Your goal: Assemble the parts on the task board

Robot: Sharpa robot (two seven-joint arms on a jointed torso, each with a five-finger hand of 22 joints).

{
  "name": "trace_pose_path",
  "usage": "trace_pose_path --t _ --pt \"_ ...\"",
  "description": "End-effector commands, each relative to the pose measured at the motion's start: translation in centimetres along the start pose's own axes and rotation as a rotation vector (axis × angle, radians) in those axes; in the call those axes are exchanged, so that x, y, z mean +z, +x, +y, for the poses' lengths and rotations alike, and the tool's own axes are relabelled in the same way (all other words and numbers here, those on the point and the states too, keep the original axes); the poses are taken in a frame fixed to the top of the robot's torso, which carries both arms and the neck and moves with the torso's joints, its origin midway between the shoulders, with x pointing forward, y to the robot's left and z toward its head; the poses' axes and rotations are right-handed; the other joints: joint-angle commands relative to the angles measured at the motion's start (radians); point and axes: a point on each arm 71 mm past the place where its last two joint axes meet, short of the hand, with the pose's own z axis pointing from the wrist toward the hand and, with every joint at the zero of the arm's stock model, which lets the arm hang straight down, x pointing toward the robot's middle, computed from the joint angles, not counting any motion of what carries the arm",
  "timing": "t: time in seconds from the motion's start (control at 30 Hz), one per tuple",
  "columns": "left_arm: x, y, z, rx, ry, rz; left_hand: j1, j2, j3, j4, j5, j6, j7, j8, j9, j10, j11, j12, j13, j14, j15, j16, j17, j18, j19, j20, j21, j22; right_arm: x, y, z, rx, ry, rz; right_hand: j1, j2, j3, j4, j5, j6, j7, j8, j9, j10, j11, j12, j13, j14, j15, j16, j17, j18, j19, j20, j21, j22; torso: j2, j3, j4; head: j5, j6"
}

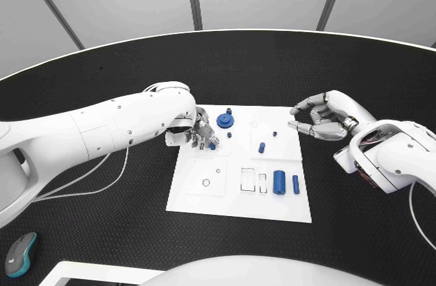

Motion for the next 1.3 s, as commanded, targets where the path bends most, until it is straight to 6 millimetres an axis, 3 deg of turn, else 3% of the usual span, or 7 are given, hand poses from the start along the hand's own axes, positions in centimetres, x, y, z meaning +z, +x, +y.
trace_pose_path --t 0.03,0.27,0.33,0.47,0.97,1.13,1.3 --pt "0.0 0.0 0.1 -0.003 -0.002 -0.003 0.001 -0.008 -0.015 0.028 -0.041 0.009 0.001 -0.007 -0.001 -0.003 0.001 0.001 0.002 -0.001 -0.007 -0.005 0.002 -0.010 0.007 0.002 -0.004 0.000 0.0 0.0 0.0 0.000 0.000 0.000 0.008 -0.003 0.001 0.007 0.004 0.003 -0.001 0.006 0.000 -0.002 -0.005 -0.003 0.103 0.085 -0.007 -0.005 0.167 -0.015 0.104 -0.007 0.003 0.263 0.000 -0.0003 -0.0004 0.000 0.001" --pt "-0.1 -0.1 0.5 -0.017 -0.005 -0.016 0.002 -0.004 -0.062 0.070 -0.209 0.015 0.003 -0.011 -0.004 -0.002 0.004 0.003 0.006 0.000 -0.005 -0.008 0.005 -0.010 0.008 0.003 -0.005 0.001 0.0 0.0 -0.1 -0.001 0.001 -0.001 0.006 -0.004 0.000 0.008 0.005 0.002 -0.001 0.006 0.000 0.000 -0.005 -0.001 0.104 0.085 -0.007 -0.005 0.167 -0.015 0.104 -0.007 0.003 0.263 0.000 -0.0005 0.0006 -0.001 0.002" --pt "-0.2 -0.1 0.6 -0.022 -0.003 -0.021 -0.018 0.003 -0.085 0.071 -0.293 0.017 0.004 -0.013 -0.005 -0.001 0.004 0.004 0.009 0.000 -0.005 -0.008 0.006 -0.010 0.007 0.003 -0.006 0.000 0.1 -0.1 -0.1 -0.002 0.002 -0.002 0.006 -0.004 0.000 0.008 0.005 0.002 -0.001 0.006 0.000 0.000 -0.005 -0.001 0.104 0.085 -0.007 -0.005 0.167 -0.015 0.104 -0.007 0.003 0.263 0.000 -0.0010 0.0008 -0.001 0.003" --pt "-0.3 -0.1 0.7 -0.037 0.002 -0.021 -0.024 0.010 -0.105 0.072 -0.346 0.017 0.003 -0.014 -0.005 -0.001 0.003 0.003 0.009 0.001 -0.005 -0.009 0.006 -0.010 0.008 0.003 -0.006 0.001 0.1 -0.1 -0.2 -0.003 0.004 -0.003 0.006 -0.004 0.000 0.008 0.005 0.002 -0.001 0.006 0.000 0.000 -0.005 -0.001 0.104 0.085 -0.007 -0.005 0.167 -0.015 0.104 -0.007 0.003 0.263 -0.001 -0.0011 0.0002 -0.001 0.004" --pt "-1.9 -1.4 3.2 -0.143 0.022 -0.025 0.017 0.009 -0.132 0.069 -0.372 -0.007 0.010 -0.016 -0.001 -0.037 0.010 -0.045 -0.051 0.000 -0.001 -0.011 0.007 -0.001 -0.021 0.005 -0.024 -0.040 0.4 -0.2 -0.7 -0.010 0.014 -0.009 0.005 -0.004 0.000 0.009 0.005 0.002 -0.001 0.006 0.000 -0.001 -0.005 -0.001 0.104 0.085 -0.007 -0.005 0.168 -0.015 0.104 -0.007 0.003 0.263 -0.010 -0.0027 -0.0014 0.000 0.021" --pt "-3.1 -3.9 3.9 -0.165 0.022 -0.060 0.055 0.009 -0.163 0.070 -0.373 -0.076 0.038 -0.031 -0.001 -0.161 0.034 -0.191 -0.228 -0.009 0.017 -0.017 0.008 0.026 -0.118 0.016 -0.089 -0.171 0.5 -0.2 -1.0 -0.013 0.018 -0.010 0.004 -0.004 0.000 0.010 0.006 0.002 -0.001 0.006 0.000 0.000 -0.005 -0.001 0.104 0.085 -0.006 -0.005 0.167 -0.015 0.104 -0.007 0.003 0.263 -0.009 -0.0020 -0.0035 0.005 0.039" --pt "-3.9 -6.4 4.1 -0.188 0.019 -0.110 0.067 0.018 -0.193 0.071 -0.378 -0.132 0.060 -0.072 -0.031 -0.184 0.052 -0.214 -0.263 -0.012 0.032 -0.018 0.009 0.027 -0.121 0.027 -0.099 -0.181 0.6 -0.2 -1.2 -0.015 0.022 -0.011 0.005 -0.004 0.000 0.010 0.007 0.001 -0.001 0.006 0.000 0.000 -0.005 -0.001 0.104 0.085 -0.006 -0.005 0.168 -0.015 0.104 -0.007 0.003 0.263 -0.009 -0.0024 -0.0033 0.006 0.047"
